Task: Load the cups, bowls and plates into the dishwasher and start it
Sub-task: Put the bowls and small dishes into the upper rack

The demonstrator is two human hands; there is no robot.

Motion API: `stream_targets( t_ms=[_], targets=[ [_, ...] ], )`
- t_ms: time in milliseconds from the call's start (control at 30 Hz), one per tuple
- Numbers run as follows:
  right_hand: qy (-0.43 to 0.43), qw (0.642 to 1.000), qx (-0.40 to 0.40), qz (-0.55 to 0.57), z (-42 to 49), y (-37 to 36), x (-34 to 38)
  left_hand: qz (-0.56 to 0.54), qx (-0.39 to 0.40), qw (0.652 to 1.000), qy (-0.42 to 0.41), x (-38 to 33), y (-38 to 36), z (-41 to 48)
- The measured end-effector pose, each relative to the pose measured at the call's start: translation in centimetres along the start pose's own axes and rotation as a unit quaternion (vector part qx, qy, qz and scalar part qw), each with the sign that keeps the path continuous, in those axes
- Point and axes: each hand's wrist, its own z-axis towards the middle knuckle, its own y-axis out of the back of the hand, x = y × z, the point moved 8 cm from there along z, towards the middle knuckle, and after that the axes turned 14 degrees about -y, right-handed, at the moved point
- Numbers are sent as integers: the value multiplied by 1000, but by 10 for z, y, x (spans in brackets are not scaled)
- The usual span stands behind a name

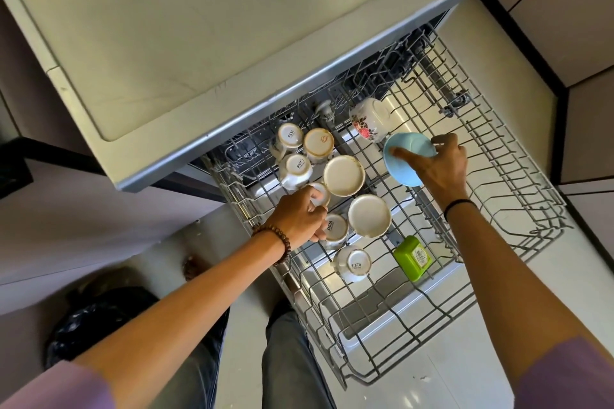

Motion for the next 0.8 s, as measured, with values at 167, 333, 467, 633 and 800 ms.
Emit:
stream_targets(
  t_ms=[167,333,467,633,800],
  targets=[
    [-37,997,24,-60,8,-7,-7,2,-4,1000,-3,2,1,0],
    [-39,997,16,-66,6,-17,-14,-7,-5,1000,0,5,1,1],
    [-15,999,1,-43,-3,-16,-16,-6,-8,1000,-2,10,1,0],
    [37,998,-15,-44,-24,-12,-13,-6,-8,1000,-2,10,0,-5],
    [92,995,-20,-41,-62,-9,1,-26,0,1000,-12,-3,-3,-19]
  ],
)
